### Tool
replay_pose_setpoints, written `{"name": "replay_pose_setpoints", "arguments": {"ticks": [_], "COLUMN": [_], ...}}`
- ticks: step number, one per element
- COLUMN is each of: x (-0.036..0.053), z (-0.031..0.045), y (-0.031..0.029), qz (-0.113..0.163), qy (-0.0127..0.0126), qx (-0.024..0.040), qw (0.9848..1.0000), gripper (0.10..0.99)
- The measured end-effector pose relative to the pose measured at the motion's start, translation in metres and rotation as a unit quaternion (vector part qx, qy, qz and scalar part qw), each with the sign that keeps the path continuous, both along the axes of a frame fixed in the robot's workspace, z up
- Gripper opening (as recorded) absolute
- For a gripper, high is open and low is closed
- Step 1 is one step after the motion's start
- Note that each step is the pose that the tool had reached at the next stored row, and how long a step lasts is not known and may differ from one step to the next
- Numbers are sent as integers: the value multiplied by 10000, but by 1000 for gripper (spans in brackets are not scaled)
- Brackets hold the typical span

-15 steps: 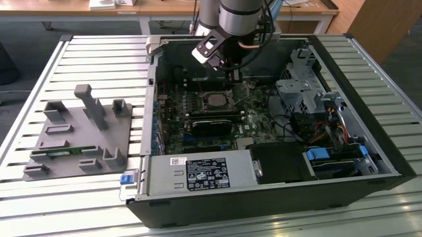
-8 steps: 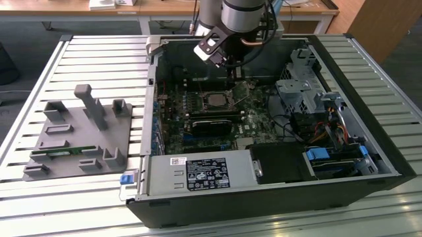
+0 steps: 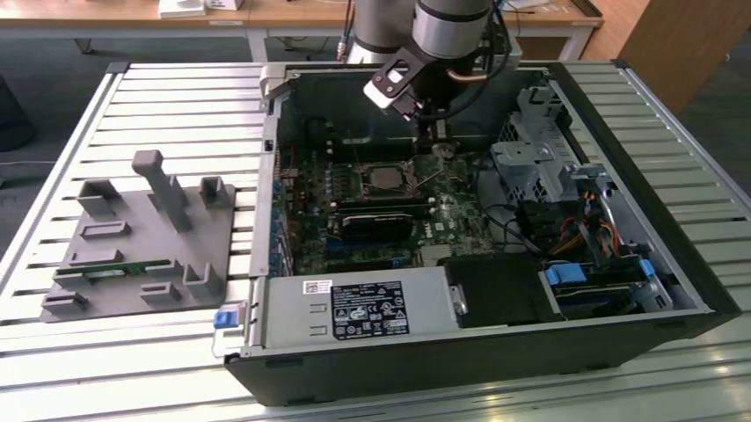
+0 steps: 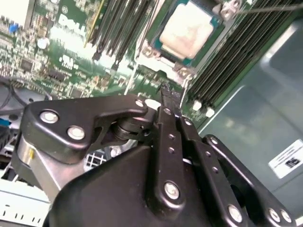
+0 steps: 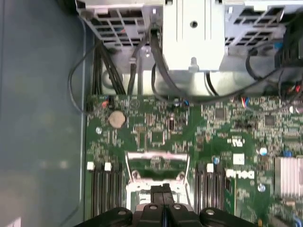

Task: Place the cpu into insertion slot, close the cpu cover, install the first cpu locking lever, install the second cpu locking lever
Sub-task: 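Close the cpu cover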

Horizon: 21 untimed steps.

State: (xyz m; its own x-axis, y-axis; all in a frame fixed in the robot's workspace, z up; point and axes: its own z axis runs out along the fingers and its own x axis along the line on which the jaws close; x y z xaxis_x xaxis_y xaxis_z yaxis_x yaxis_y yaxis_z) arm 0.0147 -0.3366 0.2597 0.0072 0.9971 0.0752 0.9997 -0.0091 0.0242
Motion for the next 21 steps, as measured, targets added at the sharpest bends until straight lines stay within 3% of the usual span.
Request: {"name": "replay_pose_setpoints", "arguments": {"ticks": [6,11,21], "x": [116,148,301], "z": [-7,-19,-33], "y": [0,1,18], "qz": [4,187,188], "qy": [0,-1,0], "qx": [1,1,1], "qw": [10000,9998,9998], "gripper": [106,106,106]}}
